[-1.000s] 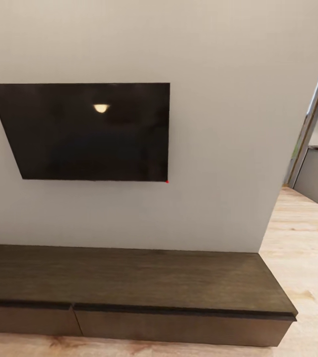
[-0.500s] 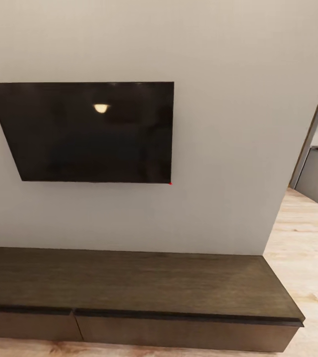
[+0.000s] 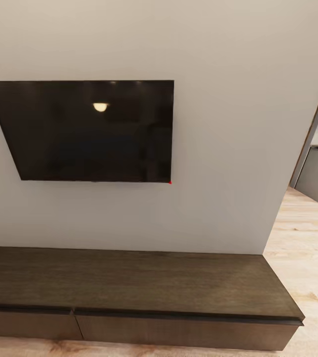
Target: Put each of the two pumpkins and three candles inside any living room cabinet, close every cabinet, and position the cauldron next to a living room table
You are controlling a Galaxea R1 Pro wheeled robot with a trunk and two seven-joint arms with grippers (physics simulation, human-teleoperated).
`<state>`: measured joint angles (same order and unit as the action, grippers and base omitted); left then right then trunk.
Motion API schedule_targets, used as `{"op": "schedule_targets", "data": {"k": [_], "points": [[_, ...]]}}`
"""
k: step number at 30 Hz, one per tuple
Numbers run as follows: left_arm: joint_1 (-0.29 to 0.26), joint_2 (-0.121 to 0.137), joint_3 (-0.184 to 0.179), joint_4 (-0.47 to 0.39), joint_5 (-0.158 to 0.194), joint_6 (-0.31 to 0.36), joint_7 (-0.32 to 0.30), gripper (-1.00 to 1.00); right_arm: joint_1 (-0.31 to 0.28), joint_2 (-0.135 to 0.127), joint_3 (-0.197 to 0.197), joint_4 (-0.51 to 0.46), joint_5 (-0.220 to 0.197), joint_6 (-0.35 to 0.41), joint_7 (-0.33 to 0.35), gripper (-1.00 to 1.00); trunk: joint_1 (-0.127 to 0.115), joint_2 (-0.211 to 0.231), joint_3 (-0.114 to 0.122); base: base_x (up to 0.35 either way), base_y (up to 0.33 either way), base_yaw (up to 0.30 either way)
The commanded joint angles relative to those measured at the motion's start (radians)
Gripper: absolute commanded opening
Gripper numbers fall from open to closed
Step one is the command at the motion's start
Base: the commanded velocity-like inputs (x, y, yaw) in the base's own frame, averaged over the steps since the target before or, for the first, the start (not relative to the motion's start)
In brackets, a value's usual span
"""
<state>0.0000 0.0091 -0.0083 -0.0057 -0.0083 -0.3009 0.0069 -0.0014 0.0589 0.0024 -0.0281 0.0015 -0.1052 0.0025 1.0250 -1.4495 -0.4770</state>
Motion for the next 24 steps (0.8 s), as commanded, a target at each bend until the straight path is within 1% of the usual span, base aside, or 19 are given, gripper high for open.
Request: {"op": "schedule_targets", "data": {"k": [1, 5, 8, 10, 11, 12, 13, 14, 15, 16, 19, 22, 24], "points": [[0.000, 0.000, -0.001, 0.000, -0.001, -0.002, 0.001, 1.00, 0.000, 0.001, -0.002, -0.003, -0.003, -0.003, -0.001, 1.00, 0.000, 0.000, -0.001, 0.000, 0.000, -0.001], [0.000, 0.000, -0.001, 0.000, -0.001, -0.002, 0.001, 1.00, 0.000, 0.003, -0.005, -0.032, -0.009, -0.003, -0.009, 1.00, 0.000, 0.000, -0.001, 0.000, 0.000, 0.000], [0.000, 0.000, -0.001, 0.000, -0.001, -0.002, 0.001, 1.00, -0.001, 0.005, -0.006, -0.082, -0.011, -0.004, -0.007, 1.00, 0.000, 0.000, -0.001, 0.000, 0.000, 0.000], [0.000, 0.000, -0.001, 0.000, -0.001, -0.001, 0.001, 1.00, 0.000, 0.008, -0.005, -0.189, -0.012, -0.003, -0.005, 1.00, 0.000, 0.000, -0.001, 0.000, 0.000, 0.000], [0.000, 0.000, -0.001, 0.000, -0.001, -0.001, 0.001, 1.00, 0.001, 0.011, -0.005, -0.223, -0.013, 0.000, -0.005, 1.00, 0.000, 0.000, -0.001, 0.000, 0.000, 0.000], [0.000, 0.000, -0.001, 0.000, -0.001, -0.001, 0.001, 1.00, 0.002, 0.016, -0.004, -0.257, -0.013, 0.002, -0.005, 1.00, 0.000, 0.000, -0.001, 0.000, 0.000, 0.000], [0.000, 0.000, -0.001, 0.000, -0.001, -0.001, 0.001, 1.00, 0.003, 0.028, -0.004, -0.323, -0.013, 0.007, -0.006, 1.00, 0.000, 0.000, -0.001, 0.000, 0.000, 0.000], [0.000, 0.000, -0.001, 0.000, -0.001, -0.001, 0.001, 1.00, 0.004, 0.033, -0.004, -0.353, -0.013, 0.013, -0.006, 1.00, 0.000, 0.000, -0.001, 0.000, 0.000, 0.000], [0.000, 0.000, -0.001, 0.000, -0.001, -0.001, 0.001, 1.00, 0.004, 0.040, -0.003, -0.404, -0.013, 0.038, -0.007, 1.00, 0.000, 0.000, -0.001, 0.000, 0.000, 0.000], [0.000, 0.000, -0.001, 0.000, -0.001, -0.001, 0.001, 1.00, 0.004, 0.043, -0.003, -0.424, -0.014, 0.057, -0.008, 1.00, 0.000, 0.000, -0.001, 0.000, 0.000, 0.000], [0.000, 0.000, -0.001, 0.000, -0.001, -0.001, 0.001, 1.00, -0.004, 0.050, -0.005, -0.511, -0.014, 0.196, -0.010, 1.00, 0.000, 0.000, -0.001, 0.000, 0.000, 0.000], [0.000, 0.000, -0.001, 0.000, 0.000, 0.000, 0.001, 1.00, -0.022, 0.051, -0.006, -0.537, -0.014, 0.250, -0.011, 1.00, 0.000, 0.000, -0.001, 0.000, 0.000, 0.000], [0.000, 0.000, 0.001, 0.000, 0.001, 0.000, 0.001, 1.00, -0.029, 0.051, -0.006, -0.542, -0.014, 0.259, -0.009, 1.00, 0.000, 0.000, -0.001, 0.000, 0.000, 0.000]]}}
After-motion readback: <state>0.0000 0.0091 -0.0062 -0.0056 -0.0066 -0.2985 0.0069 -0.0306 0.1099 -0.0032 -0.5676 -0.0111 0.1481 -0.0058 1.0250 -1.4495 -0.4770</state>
